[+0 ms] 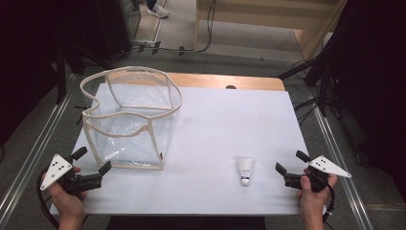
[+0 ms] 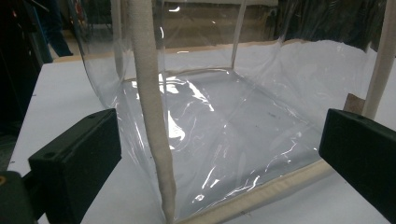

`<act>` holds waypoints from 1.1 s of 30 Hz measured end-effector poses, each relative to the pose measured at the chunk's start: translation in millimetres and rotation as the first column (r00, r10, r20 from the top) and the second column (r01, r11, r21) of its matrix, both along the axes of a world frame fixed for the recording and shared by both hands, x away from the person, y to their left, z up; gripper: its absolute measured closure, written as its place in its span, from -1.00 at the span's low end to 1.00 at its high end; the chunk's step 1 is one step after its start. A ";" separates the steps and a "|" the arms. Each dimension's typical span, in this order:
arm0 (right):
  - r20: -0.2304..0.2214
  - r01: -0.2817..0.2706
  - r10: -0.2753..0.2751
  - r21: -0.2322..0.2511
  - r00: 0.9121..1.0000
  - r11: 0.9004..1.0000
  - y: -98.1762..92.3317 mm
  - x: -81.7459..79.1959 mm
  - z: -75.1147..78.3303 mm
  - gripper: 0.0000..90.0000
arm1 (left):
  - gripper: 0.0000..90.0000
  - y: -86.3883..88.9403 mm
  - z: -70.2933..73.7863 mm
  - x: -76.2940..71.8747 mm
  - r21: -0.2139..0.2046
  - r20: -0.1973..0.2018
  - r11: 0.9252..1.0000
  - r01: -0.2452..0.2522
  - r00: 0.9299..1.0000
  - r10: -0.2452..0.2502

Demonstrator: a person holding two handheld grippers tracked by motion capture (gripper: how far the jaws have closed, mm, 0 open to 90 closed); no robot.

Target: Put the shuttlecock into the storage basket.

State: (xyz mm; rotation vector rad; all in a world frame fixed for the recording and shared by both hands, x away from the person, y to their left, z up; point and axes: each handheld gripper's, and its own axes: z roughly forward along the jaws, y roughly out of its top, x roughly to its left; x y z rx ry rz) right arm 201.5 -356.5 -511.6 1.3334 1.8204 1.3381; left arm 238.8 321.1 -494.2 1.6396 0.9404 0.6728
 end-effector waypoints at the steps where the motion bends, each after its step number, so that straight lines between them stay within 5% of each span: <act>1: -0.001 -0.003 0.003 0.001 1.000 1.000 0.4 -0.5 0.8 -1.00 | -1.00 -0.1 0.0 -0.1 0.001 0.000 1.000 0.000 1.000 0.000; 23: -0.023 -0.117 0.116 -0.062 0.993 0.991 45.4 -13.8 20.8 -1.00 | -1.00 0.0 -0.1 0.0 -0.005 0.000 1.000 0.006 1.000 -0.006; 29: -0.057 -0.102 0.098 -0.075 0.994 0.992 57.3 -12.9 18.8 -0.53 | -1.00 -0.2 0.0 0.0 -0.003 0.000 1.000 0.008 1.000 -0.008; 33: -0.096 -0.118 0.112 -0.060 0.989 0.991 61.5 -9.6 14.8 0.20 | -1.00 -0.2 0.0 0.1 -0.003 -0.001 1.000 0.006 1.000 -0.006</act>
